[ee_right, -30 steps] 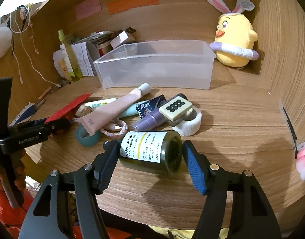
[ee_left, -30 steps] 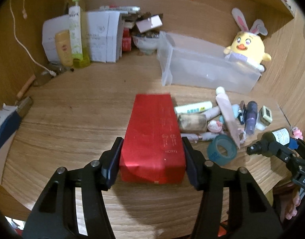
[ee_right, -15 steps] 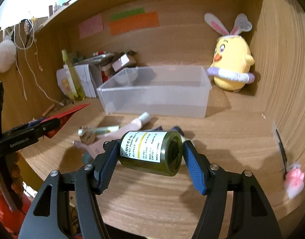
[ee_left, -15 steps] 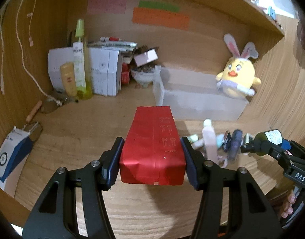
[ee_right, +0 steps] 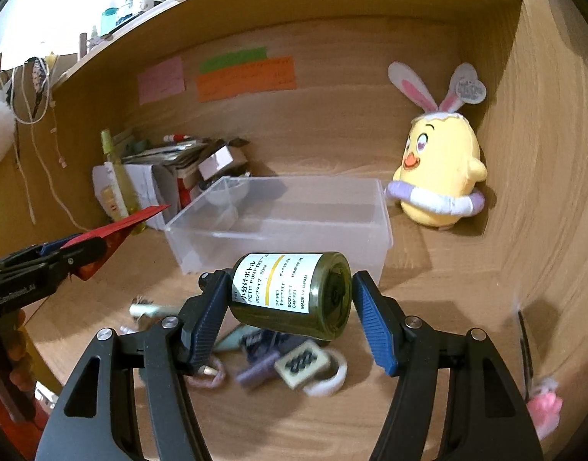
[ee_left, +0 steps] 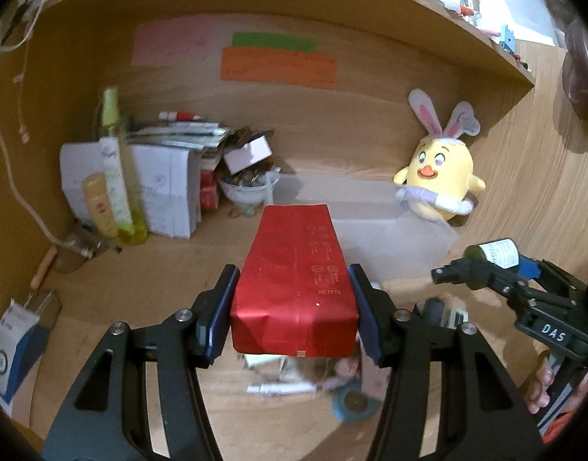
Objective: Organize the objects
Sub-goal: 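Carry the red box into the clear bin with the left gripper while the right gripper drops the bottle in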
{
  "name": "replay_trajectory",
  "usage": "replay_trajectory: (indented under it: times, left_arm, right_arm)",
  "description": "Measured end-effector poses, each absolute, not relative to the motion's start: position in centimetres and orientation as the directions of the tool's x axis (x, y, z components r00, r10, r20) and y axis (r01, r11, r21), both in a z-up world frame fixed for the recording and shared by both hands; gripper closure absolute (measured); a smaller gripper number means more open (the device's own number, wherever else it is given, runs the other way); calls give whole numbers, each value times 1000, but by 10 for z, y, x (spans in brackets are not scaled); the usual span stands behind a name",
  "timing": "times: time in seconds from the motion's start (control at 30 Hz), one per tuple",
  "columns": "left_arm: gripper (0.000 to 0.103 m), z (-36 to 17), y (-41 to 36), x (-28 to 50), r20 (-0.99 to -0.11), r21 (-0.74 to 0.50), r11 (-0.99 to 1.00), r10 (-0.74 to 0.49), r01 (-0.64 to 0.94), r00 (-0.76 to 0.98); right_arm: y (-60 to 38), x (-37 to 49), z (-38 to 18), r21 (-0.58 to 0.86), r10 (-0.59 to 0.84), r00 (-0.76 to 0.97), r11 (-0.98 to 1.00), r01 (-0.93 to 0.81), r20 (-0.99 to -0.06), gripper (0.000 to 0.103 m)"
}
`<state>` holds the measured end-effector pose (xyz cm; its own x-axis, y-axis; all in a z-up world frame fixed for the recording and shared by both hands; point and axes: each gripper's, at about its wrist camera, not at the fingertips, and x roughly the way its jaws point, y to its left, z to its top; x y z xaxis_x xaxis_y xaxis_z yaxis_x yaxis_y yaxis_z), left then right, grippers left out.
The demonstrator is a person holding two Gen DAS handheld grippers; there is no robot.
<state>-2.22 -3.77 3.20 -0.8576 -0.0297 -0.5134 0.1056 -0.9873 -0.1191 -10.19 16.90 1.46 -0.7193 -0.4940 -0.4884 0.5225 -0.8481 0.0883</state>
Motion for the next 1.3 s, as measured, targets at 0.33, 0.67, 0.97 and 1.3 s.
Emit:
replay_trajectory:
  times: [0.33,0.67,0.97,1.3]
  left_arm:
    - [47,51,-32,-65,-486,-89,-993,-28,81,-874]
    - [47,51,-34,-116,-534,-103,-993,2,63,-845]
    - [47,27,-29,-165,-644,-115,-993,65,13,-762]
    - [47,5,-26,-200,-711,-92,-996,75,-13,-700]
  right_arm:
    - [154,-154,30,72,-504,-722,-839,539,-474,41]
    - [139,-196,39,38,-497,-713,-832,553,-494,41]
    - [127,-228,29,18,-478,-682,-825,564,-553,41]
    - [116,-258,-3,17,-434,-618,-826,563,-655,41]
